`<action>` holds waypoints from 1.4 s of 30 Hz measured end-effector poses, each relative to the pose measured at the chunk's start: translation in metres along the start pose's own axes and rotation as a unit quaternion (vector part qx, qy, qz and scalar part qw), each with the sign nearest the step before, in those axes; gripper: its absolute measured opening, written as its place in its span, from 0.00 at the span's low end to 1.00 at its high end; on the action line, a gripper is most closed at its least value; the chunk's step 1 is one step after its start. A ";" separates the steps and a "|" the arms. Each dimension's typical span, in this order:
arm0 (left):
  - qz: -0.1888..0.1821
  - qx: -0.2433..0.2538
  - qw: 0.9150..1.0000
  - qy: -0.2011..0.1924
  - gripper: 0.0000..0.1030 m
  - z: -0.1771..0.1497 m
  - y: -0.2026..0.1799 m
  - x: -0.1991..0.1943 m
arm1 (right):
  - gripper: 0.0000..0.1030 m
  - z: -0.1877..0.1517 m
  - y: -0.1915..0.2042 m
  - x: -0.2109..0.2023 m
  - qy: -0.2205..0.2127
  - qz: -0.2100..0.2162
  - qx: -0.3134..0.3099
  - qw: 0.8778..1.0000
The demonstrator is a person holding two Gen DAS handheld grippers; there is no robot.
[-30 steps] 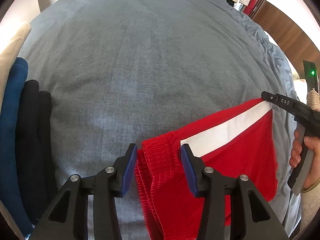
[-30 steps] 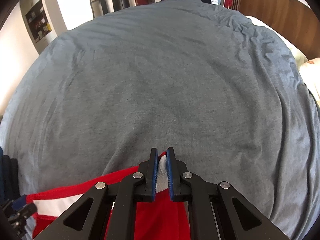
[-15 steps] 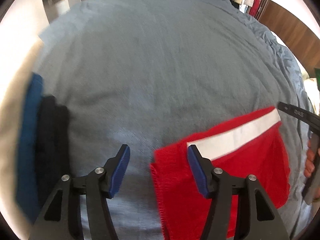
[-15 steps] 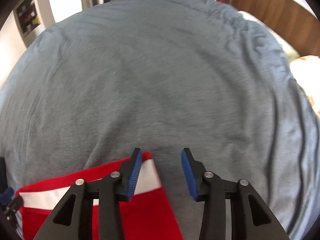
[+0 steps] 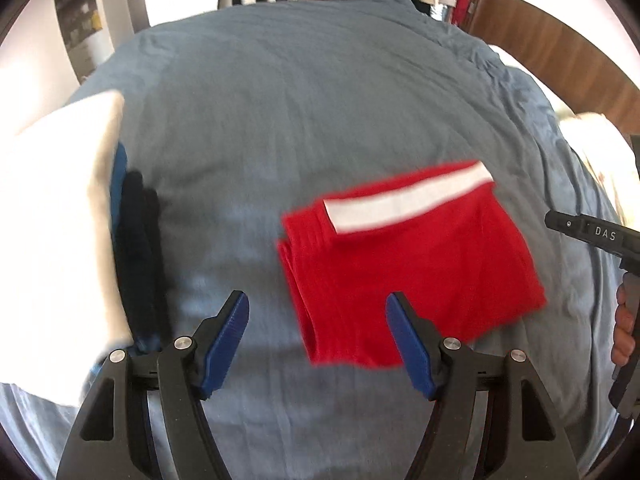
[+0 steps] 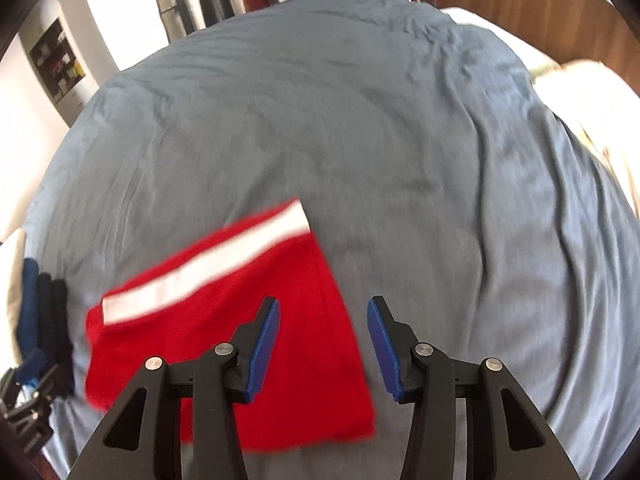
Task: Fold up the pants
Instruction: 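Open both tools and release the folded shorts onto the bed, then grasp the folded shorts' edge with the left tool while the right tool grips the opposite corner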
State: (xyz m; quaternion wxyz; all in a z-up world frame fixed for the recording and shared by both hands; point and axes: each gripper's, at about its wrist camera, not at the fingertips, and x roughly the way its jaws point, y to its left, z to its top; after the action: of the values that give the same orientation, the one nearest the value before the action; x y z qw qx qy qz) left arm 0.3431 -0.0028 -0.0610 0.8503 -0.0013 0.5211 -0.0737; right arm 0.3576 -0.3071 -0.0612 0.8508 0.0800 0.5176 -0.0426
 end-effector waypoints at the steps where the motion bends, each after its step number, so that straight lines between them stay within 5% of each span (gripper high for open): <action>1: -0.001 0.001 1.000 0.004 0.68 -0.005 -0.001 0.002 | 0.45 -0.007 -0.004 -0.002 0.000 -0.002 0.004 1.000; 11: 0.006 0.007 1.000 0.020 0.68 -0.025 -0.007 0.019 | 0.45 -0.062 -0.038 -0.001 0.019 -0.018 0.118 0.993; 20: -0.001 -0.010 1.000 0.020 0.68 -0.016 -0.001 0.027 | 0.45 -0.078 -0.047 0.018 0.043 0.022 0.203 0.978; 33: -0.033 -0.021 0.997 0.073 0.67 -0.023 -0.005 0.067 | 0.45 -0.090 -0.054 0.050 0.066 0.028 0.254 0.965; 36: -0.038 -0.026 0.996 0.081 0.63 -0.025 -0.004 0.072 | 0.31 -0.089 -0.051 0.051 0.065 0.024 0.240 0.968; 37: -0.040 -0.025 0.995 0.083 0.61 -0.024 -0.006 0.073 | 0.17 -0.088 -0.049 0.052 0.067 0.021 0.233 0.970; 42: -0.037 -0.027 0.996 0.081 0.45 -0.024 -0.006 0.068 | 0.10 -0.084 -0.049 0.045 0.056 -0.001 0.214 0.975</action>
State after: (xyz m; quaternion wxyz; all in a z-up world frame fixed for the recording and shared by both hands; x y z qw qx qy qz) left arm 0.3509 -0.0156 -0.1316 0.8016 -0.0371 0.5898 -0.0912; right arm 0.2972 -0.3399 -0.1433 0.7833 0.2625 0.5436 -0.1484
